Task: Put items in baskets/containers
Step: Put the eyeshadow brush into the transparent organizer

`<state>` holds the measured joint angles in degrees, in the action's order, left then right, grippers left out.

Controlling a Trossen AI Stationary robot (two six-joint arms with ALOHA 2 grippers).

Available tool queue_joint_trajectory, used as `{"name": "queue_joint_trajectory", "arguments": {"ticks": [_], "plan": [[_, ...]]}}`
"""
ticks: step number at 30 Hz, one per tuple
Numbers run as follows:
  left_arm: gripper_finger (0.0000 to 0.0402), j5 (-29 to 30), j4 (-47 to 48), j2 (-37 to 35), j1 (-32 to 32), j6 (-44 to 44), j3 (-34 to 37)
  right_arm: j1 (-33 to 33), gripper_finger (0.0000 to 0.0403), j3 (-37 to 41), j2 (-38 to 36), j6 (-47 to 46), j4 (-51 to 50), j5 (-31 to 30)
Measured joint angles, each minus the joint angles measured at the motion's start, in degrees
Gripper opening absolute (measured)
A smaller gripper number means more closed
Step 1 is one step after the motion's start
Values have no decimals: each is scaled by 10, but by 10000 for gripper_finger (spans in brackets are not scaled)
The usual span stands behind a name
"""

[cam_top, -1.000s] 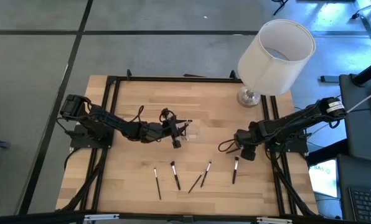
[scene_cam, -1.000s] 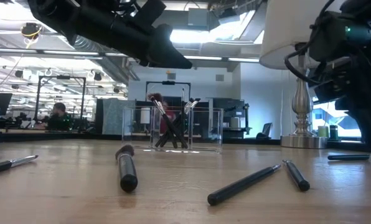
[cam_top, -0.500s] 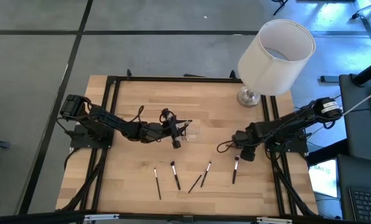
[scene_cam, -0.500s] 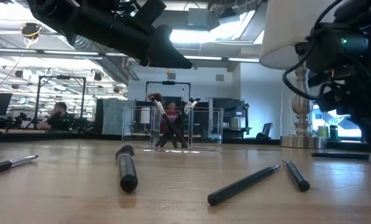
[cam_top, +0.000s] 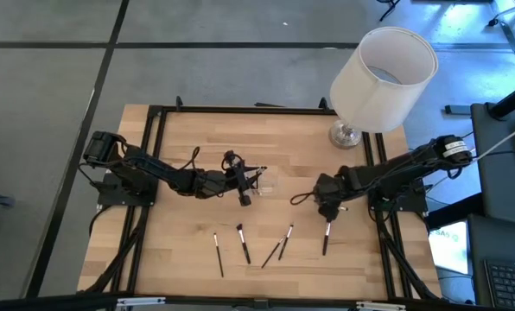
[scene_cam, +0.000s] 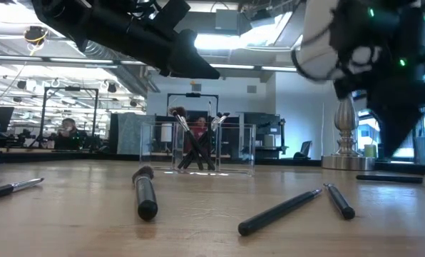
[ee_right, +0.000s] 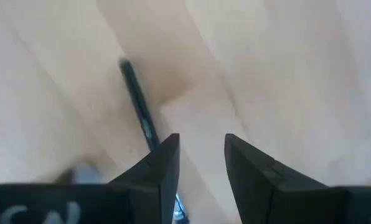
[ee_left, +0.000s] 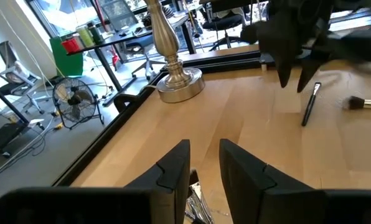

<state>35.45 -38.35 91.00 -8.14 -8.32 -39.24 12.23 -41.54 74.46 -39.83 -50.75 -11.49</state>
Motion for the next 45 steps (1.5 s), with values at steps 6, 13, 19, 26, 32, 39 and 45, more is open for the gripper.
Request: {"name": "queue_joint_trajectory", "arguments": {"ticks": [6, 13, 19, 26, 32, 39, 45], "plan": [[79, 10, 0, 0, 0, 0, 0, 11, 127, -43, -1, 22, -1, 7], [79, 10, 0, 0, 0, -27, 0, 42, 127, -38, 0, -84, -42, 71], [81, -6, -4, 10, 18, -28, 0, 93, 127, -64, 1, -119, -37, 80], [77, -53, -15, 13, 39, 15, 0, 171, 127, -46, 1, -149, -44, 63], [75, -76, -32, 13, 39, 15, 0, 205, 127, -6, 1, -227, -51, 58], [73, -85, -37, 13, 39, 15, 0, 210, 127, 52, 1, -101, -24, 38], [72, -85, -39, 13, 39, 2, 0, 201, 127, 83, 0, -119, -26, 0]]}}
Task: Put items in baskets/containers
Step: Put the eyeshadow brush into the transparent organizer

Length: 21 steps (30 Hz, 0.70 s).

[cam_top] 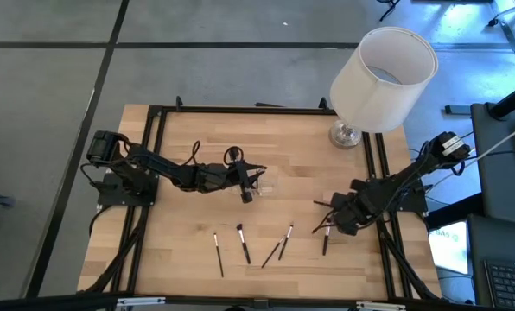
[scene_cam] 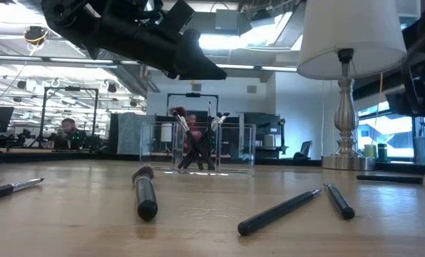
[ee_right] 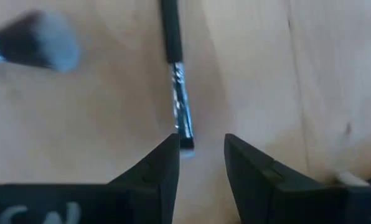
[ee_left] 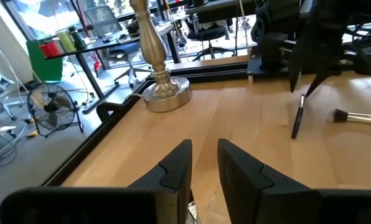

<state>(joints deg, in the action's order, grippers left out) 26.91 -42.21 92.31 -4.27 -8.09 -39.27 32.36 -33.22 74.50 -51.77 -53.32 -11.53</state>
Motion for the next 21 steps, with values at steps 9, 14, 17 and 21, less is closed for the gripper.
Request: {"name": "queue_joint_trajectory", "arguments": {"ticks": [9, 14, 17, 21], "plan": [[72, 0, 1, 0, 0, -1, 0, 0, 127, 52, -3, -10, 65, 26], [72, 0, 2, 0, -1, -1, 0, 0, 122, 60, -3, -37, 76, 29], [71, 0, 2, 0, -1, -2, 0, -5, 92, 58, -3, -51, 80, 46], [70, 2, 2, 0, -1, -7, 0, -13, 17, 36, -1, -48, 66, 71]]}}
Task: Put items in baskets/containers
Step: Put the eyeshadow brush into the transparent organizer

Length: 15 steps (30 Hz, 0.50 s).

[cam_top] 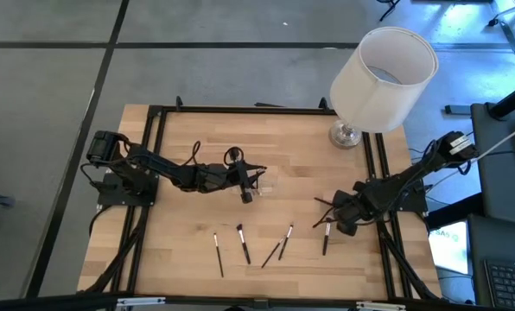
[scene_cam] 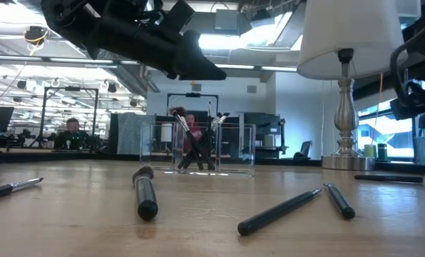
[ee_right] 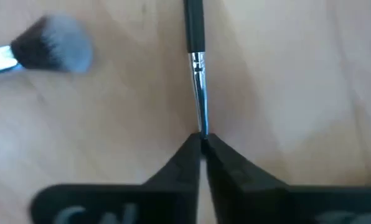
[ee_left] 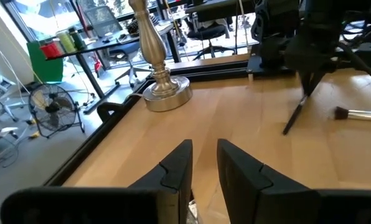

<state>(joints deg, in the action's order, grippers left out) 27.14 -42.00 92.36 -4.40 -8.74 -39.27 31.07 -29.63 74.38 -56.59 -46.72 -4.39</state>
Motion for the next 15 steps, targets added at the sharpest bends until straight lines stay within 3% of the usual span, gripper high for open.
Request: {"name": "queue_joint_trajectory", "arguments": {"ticks": [5, 11, 15], "plan": [[69, 44, 4, 0, -1, -49, 0, -12, 10, -92, 2, 7, -79, -9], [68, 185, 9, -20, -28, -70, 1, -30, 6, -257, 1, 15, -118, -75], [67, 277, 6, -54, -60, -141, 0, -59, 4, -340, 2, 22, -120, -98]]}}
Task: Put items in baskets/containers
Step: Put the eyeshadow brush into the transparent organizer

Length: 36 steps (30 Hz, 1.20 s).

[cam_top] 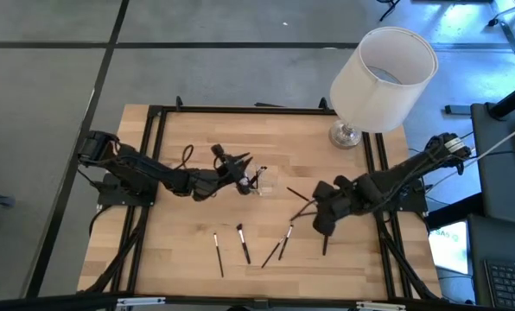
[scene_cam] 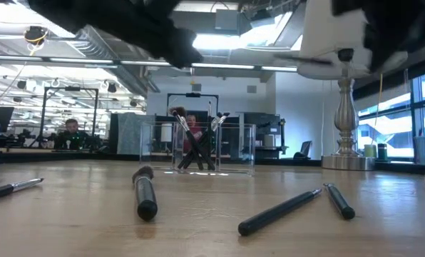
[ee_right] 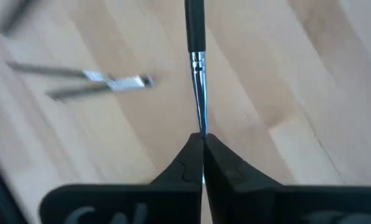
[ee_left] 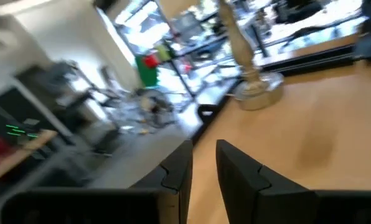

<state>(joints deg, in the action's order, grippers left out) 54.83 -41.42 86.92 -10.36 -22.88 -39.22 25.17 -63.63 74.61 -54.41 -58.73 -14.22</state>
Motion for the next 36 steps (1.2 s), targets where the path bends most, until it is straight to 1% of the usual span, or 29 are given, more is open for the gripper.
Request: {"name": "queue_joint_trajectory", "arguments": {"ticks": [2, 5, 7, 10, 12, 14, 18, 21, 25, 27, 31, 36], "plan": [[66, 47, 0, -15, -15, -45, 0, -37, 4, -29, 0, 9, 1, 16], [66, 116, 0, -32, -30, -109, 0, -109, 4, -46, -1, 6, 13, 59], [66, 156, 4, -37, -35, -140, 0, -160, 4, -46, 0, 8, 40, 123], [66, 197, 17, -38, -39, -164, 0, -220, 8, -45, 16, 19, 55, 256], [66, 210, 27, -38, -38, -168, 0, -248, 9, -44, 38, 23, 59, 336], [66, 220, 46, -38, -35, -152, 0, -269, 9, -44, 63, 23, 73, 400], [66, 227, 64, -38, -33, -128, 0, -292, 10, -44, 113, 21, 128, 506], [66, 224, 71, -38, -33, -124, 0, -303, 10, -57, 151, 20, 134, 575], [66, 222, 70, -38, -33, -123, 0, -312, 11, -78, 189, 20, 107, 623], [66, 222, 70, -38, -33, -123, 0, -319, 11, -93, 205, 22, 78, 631], [66, 221, 70, -38, -33, -123, 0, -340, 11, -122, 226, 27, 39, 628], [66, 220, 70, -38, -33, -123, 0, -364, 11, -144, 236, 53, 18, 613]]}}
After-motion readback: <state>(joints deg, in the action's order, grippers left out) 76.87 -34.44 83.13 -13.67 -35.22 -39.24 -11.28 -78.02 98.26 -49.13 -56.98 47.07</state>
